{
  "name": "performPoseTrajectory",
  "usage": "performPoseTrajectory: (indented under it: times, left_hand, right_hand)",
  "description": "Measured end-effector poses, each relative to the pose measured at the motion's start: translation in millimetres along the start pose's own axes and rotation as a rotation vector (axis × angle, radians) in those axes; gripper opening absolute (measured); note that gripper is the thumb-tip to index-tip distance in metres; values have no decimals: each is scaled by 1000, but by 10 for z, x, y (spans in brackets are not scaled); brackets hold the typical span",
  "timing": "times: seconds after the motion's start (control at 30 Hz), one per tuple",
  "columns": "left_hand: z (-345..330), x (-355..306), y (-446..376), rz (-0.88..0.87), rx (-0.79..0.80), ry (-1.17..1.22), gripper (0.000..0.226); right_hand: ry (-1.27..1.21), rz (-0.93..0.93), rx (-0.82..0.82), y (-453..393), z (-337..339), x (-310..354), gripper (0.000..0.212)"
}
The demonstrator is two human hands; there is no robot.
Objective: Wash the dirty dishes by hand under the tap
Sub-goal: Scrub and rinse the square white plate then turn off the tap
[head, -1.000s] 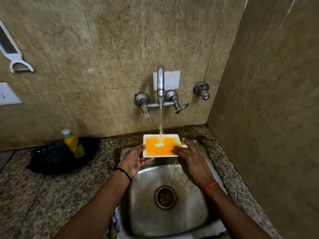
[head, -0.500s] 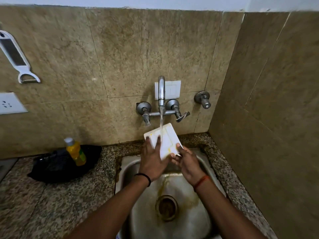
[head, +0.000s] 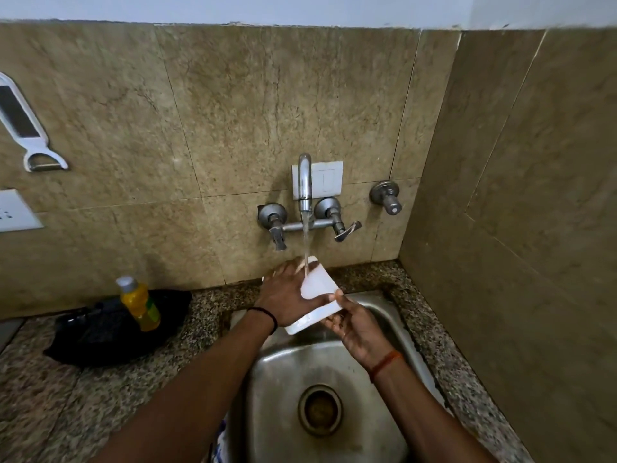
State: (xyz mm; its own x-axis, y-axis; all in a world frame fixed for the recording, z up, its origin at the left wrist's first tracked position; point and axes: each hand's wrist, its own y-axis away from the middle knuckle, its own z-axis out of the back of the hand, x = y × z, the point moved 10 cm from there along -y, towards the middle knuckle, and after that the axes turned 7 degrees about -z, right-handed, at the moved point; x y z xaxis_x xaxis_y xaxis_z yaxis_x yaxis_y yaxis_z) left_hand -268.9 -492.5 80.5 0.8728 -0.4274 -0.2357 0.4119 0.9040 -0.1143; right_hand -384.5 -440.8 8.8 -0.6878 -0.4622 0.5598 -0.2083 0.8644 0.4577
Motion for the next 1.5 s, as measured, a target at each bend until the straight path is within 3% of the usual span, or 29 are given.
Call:
performPoseTrajectory:
  times: [0.13, 0.23, 0.33, 0.4, 0.53, 0.6, 0.73, 0.83, 0.97, 1.03, 1.13, 1.27, 1.4, 1.5]
  left_hand:
    - [-14, 12, 45, 155, -35, 33, 117]
    - [-3, -81, 36, 157, 5, -60, 103]
    - [62, -293, 7, 54, 8, -200, 66]
    - [46, -444, 3, -38, 10, -234, 53]
    - [10, -533, 67, -263, -1, -228, 60]
    - [59, -450, 118, -288, -39, -176, 63]
    - [160, -131, 199, 30, -201, 162, 68]
    - [98, 0, 231, 270, -237, 532, 75]
    - [61, 309, 380, 679, -464, 1182, 40]
    - [-105, 343, 432, 851, -388, 1518, 29]
    - [-125, 309, 422, 778, -257, 1651, 33]
    - [-22, 276, 455, 673, -327, 1452, 29]
    - [409, 8, 432, 301, -443, 688, 36]
    - [400, -406, 471, -10, -321, 193, 40]
  right_hand:
    - [6, 18, -53, -66, 98, 58, 18]
    - [-32, -1, -45, -89, 113, 24, 20]
    - [-129, -16, -23, -74, 37, -6, 17]
    - [-186, -1, -15, -74, -18, 23, 20]
    - [-134, 43, -46, -88, 30, 163, 28]
    - [-111, 52, -43, -78, 45, 221, 27]
    - [-147, 76, 9, -65, -16, 265, 22]
    - [-128, 48, 24, -65, -47, 200, 28]
    - [-159, -13, 49, -29, 10, 105, 49]
    - [-168, -37, 76, -6, 54, 58, 48]
    - [-72, -55, 25, 12, 145, 17, 38]
    - [249, -146, -102, 34, 180, -82, 44]
    - [171, -224, 50, 11, -70, -150, 63]
    - [90, -220, 182, -14, -304, -46, 76]
